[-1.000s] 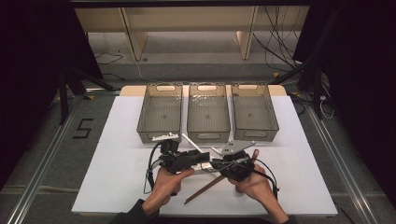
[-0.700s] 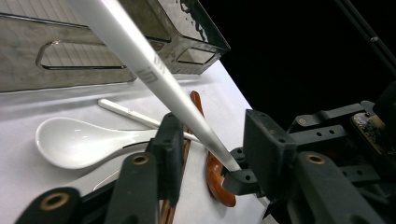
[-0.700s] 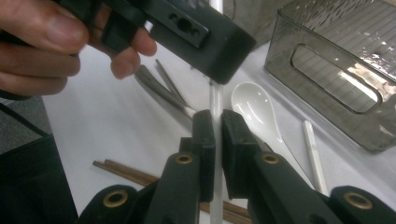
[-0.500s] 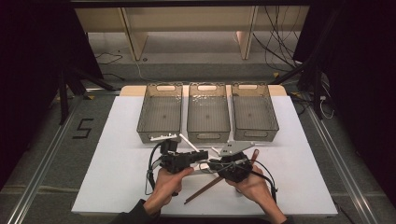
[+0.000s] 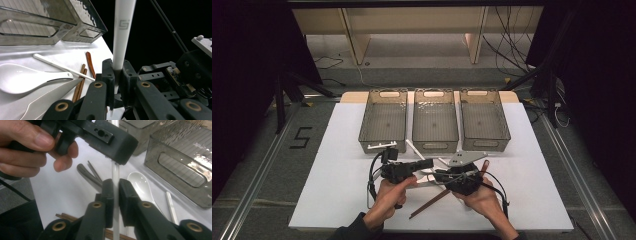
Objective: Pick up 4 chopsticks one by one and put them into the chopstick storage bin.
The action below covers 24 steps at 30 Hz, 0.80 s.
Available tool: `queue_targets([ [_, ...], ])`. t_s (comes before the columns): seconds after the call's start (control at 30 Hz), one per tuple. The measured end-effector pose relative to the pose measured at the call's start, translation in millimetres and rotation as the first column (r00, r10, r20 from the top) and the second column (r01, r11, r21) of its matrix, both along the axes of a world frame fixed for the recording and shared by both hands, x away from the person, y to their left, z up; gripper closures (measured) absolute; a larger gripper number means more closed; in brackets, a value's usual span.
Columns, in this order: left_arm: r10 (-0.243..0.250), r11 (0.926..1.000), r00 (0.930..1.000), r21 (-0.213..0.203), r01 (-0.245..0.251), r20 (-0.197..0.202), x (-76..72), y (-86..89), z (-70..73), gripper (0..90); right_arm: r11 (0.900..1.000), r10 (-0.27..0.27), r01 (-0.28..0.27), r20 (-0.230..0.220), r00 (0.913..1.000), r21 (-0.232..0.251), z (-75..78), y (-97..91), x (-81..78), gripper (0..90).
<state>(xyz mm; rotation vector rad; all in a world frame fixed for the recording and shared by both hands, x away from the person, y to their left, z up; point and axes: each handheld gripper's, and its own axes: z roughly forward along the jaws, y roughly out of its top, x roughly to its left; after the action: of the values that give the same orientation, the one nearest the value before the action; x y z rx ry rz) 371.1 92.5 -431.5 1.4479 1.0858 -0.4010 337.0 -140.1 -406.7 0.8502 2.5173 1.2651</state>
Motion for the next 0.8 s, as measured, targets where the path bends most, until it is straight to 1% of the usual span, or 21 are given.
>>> queue_targets([
  [0.03, 0.006, 0.9998, 0.9999, 0.016, -0.006, 0.015, 1.1, 2.3, 1.7, 83.3, 1.0000, 0.000, 0.000, -0.001, 1.0000, 0.007, 0.6, -1.0, 0.5, 79.3],
  [0.1, 0.010, 0.9998, 0.9998, 0.017, -0.010, 0.016, 2.3, 4.9, 2.4, 83.3, 0.9998, -0.005, 0.005, -0.005, 1.0000, 0.021, 2.9, -4.6, 0.8, 75.5],
  [0.13, 0.023, 0.9997, 0.9995, 0.008, -0.023, 0.020, 5.3, 11.3, 5.1, 83.4, 0.9996, -0.005, 0.005, -0.005, 1.0000, 0.028, 4.1, -6.7, 1.1, 71.2],
  [0.17, 0.023, 0.9997, 0.9995, 0.008, -0.023, 0.020, 5.3, 11.3, 5.1, 83.4, 0.9994, -0.011, 0.011, -0.009, 0.9999, 0.033, 5.3, -9.3, 1.2, 67.9],
  [0.23, 0.040, 0.9992, 0.9987, 0.007, -0.040, 0.033, 8.6, 19.5, 9.8, 83.4, 0.9990, -0.015, 0.016, -0.011, 0.9998, 0.042, 7.1, -15.0, 1.1, 63.6],
  [0.27, 0.045, 0.9989, 0.9983, 0.013, -0.045, 0.038, 10.7, 24.3, 12.6, 83.4, 0.9986, -0.021, 0.022, -0.011, 0.9997, 0.049, 7.8, -18.2, 1.0, 60.1],
  [0.3, 0.051, 0.9985, 0.9978, 0.016, -0.052, 0.043, 13.1, 29.1, 15.4, 83.4, 0.9986, -0.021, 0.022, -0.011, 0.9997, 0.049, 7.8, -18.2, 1.0, 60.1],
  [0.37, 0.067, 0.9975, 0.9966, 0.020, -0.068, 0.047, 18.5, 38.6, 20.9, 83.4, 0.9980, -0.040, 0.041, -0.017, 0.9991, 0.048, 8.7, -24.8, 1.3, 53.8],
  [0.4, 0.074, 0.9967, 0.9958, 0.030, -0.076, 0.054, 21.2, 43.6, 24.2, 83.4, 0.9971, -0.063, 0.064, -0.013, 0.9979, 0.043, 8.2, -32.1, 1.7, 49.7],
  [0.43, 0.084, 0.9954, 0.9946, 0.041, -0.087, 0.060, 26.7, 53.6, 31.6, 83.4, 0.9961, -0.075, 0.076, -0.017, 0.9970, 0.045, 7.7, -36.2, 2.2, 47.5],
  [0.47, 0.084, 0.9954, 0.9946, 0.041, -0.087, 0.060, 26.7, 53.6, 31.6, 83.4, 0.9950, -0.089, 0.090, -0.019, 0.9958, 0.044, 7.1, -40.3, 2.9, 45.4],
  [0.5, 0.090, 0.9944, 0.9937, 0.050, -0.094, 0.067, 29.5, 58.6, 35.3, 83.4, 0.9950, -0.089, 0.090, -0.019, 0.9958, 0.044, 7.1, -40.3, 2.9, 45.4],
  [0.53, 0.104, 0.9923, 0.9915, 0.060, -0.109, 0.078, 35.1, 68.7, 42.9, 83.4, 0.9925, -0.114, 0.115, -0.024, 0.9932, 0.044, 6.0, -48.3, 3.6, 42.5],
  [0.57, 0.104, 0.9923, 0.9915, 0.060, -0.109, 0.078, 35.1, 68.7, 42.9, 83.3, 0.9913, -0.123, 0.124, -0.026, 0.9920, 0.043, 5.4, -52.2, 3.9, 41.1],
  [0.63, 0.119, 0.9894, 0.9892, 0.073, -0.125, 0.085, 41.4, 78.1, 49.9, 83.4, 0.9901, -0.133, 0.134, -0.027, 0.9907, 0.040, 4.7, -55.9, 3.8, 40.0],
  [0.67, 0.128, 0.9874, 0.9878, 0.082, -0.135, 0.089, 44.9, 82.7, 53.1, 83.4, 0.9873, -0.153, 0.154, -0.029, 0.9877, 0.037, 3.3, -62.9, 3.4, 38.0],
  [0.73, 0.152, 0.9831, 0.9842, 0.089, -0.160, 0.091, 52.0, 92.2, 59.3, 83.4, 0.9861, -0.161, 0.162, -0.028, 0.9865, 0.036, 2.4, -66.1, 3.2, 37.7],
  [0.77, 0.170, 0.9788, 0.9807, 0.098, -0.180, 0.096, 58.5, 101.1, 65.7, 83.4, 0.9835, -0.177, 0.178, -0.030, 0.9837, 0.030, 0.9, -71.8, 2.4, 36.7],
  [0.8, 0.170, 0.9788, 0.9807, 0.098, -0.180, 0.096, 58.5, 101.1, 65.7, 83.4, 0.9835, -0.177, 0.178, -0.030, 0.9837, 0.030, 0.9, -71.8, 2.4, 36.7],
])
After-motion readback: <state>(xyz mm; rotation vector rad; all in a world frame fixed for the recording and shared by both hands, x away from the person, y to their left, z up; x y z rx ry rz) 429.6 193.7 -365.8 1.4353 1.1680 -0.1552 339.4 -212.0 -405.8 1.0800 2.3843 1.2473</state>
